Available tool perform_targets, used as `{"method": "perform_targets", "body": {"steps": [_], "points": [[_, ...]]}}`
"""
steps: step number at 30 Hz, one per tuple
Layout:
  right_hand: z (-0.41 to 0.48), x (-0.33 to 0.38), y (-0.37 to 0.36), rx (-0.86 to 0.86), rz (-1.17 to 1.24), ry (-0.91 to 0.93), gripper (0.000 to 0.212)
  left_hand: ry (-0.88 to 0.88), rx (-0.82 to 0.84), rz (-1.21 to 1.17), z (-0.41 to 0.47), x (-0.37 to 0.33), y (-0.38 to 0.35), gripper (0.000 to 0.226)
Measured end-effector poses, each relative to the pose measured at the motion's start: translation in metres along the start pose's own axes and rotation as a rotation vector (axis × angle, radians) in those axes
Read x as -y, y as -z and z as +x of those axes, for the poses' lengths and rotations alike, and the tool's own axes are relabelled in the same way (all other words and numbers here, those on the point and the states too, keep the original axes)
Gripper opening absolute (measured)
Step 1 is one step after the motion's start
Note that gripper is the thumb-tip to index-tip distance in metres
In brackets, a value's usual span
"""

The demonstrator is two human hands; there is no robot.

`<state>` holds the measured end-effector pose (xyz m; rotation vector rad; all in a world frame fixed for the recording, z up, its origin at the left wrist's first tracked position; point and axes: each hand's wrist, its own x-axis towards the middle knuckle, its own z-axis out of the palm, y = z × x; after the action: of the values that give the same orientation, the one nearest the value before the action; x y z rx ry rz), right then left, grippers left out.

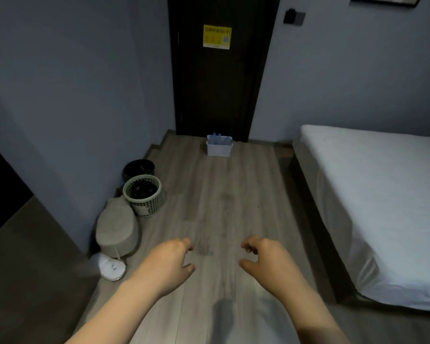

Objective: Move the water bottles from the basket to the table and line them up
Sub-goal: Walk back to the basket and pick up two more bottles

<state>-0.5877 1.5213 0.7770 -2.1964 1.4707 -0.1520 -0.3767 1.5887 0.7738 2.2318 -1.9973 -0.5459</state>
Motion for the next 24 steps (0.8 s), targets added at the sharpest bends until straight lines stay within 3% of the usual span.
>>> {"method": "perform_targets", "body": {"steps": [11, 15, 24], "points": [[0.211, 0.005, 0.018, 0.007, -0.019, -0.044, 0.039, -0.040, -0.010, -0.044, 0.203, 0.063, 0.051, 0.037], [0.283, 0.013, 0.029, -0.066, -0.055, -0.044, 0.034, -0.072, 0.000, -0.033, 0.278, 0.085, 0.083, 0.037], [0.439, -0.006, 0.050, -0.045, -0.051, -0.100, 0.038, -0.117, 0.041, -0.039, 0.439, 0.102, 0.113, 0.037]]}}
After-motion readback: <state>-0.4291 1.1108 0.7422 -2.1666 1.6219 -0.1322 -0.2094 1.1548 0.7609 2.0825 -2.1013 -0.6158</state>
